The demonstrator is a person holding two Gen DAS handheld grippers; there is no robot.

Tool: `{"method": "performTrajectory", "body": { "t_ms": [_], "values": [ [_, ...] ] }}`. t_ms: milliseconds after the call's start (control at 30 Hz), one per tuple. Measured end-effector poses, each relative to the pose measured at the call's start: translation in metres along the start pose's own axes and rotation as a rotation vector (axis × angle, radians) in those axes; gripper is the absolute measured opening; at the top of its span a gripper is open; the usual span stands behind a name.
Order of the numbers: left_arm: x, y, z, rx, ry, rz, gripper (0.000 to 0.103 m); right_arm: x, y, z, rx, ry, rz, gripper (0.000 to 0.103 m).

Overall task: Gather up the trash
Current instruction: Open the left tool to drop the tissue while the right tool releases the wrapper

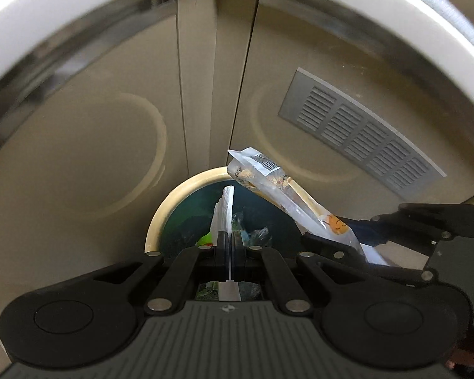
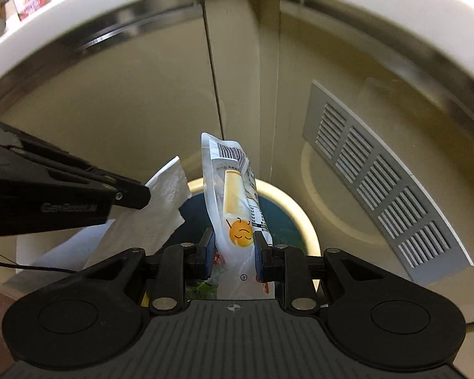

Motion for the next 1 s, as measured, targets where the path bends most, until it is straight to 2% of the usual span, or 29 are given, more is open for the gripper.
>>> {"method": "performTrajectory", "body": {
  "t_ms": [567, 800, 833, 900, 933, 967, 1000],
  "values": [
    [0.007, -0.023, 0.066, 0.034, -0.136, -0.063, 0.001, -0.002, -0.01, 0.058, -0.015, -0.137, -0.017, 0.027],
    [0.007, -0.03, 0.093, 0.076, -0.185, -0.039, 0.001, -0.001, -0.013, 0.073, -0.022, -0.185, -0.008, 0.031],
    [0.007, -0.03, 0.095, 0.079, -0.189, -0.033, 0.005, -0.001, -0.013, 0.075, -0.027, -0.187, -0.006, 0.032],
    [0.006, -0.032, 0.102, 0.092, -0.209, -0.025, 0.038, -0.002, -0.015, 0.079, -0.019, -0.199, -0.01, 0.046],
    [0.006, -0.034, 0.104, 0.111, -0.213, -0.026, 0.074, -0.001, -0.016, 0.081, -0.019, -0.203, -0.011, 0.056],
    [0.006, -0.037, 0.105, 0.141, -0.206, -0.032, 0.099, -0.002, -0.017, 0.084, -0.029, -0.211, -0.017, 0.06],
    [0.007, -0.039, 0.104, 0.149, -0.197, -0.034, 0.103, -0.004, -0.018, 0.088, -0.041, -0.227, -0.032, 0.062]
  ]
}}
Point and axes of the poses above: each gripper's, at about its wrist camera, not at the fingertips, and z roughly the way its jaws point, y to its right, x to its top, the point moved 7 cm from there along z, roughly the way its jaws point, and after that the axes turned 15 degrees about -x, right-handed, at the moved point
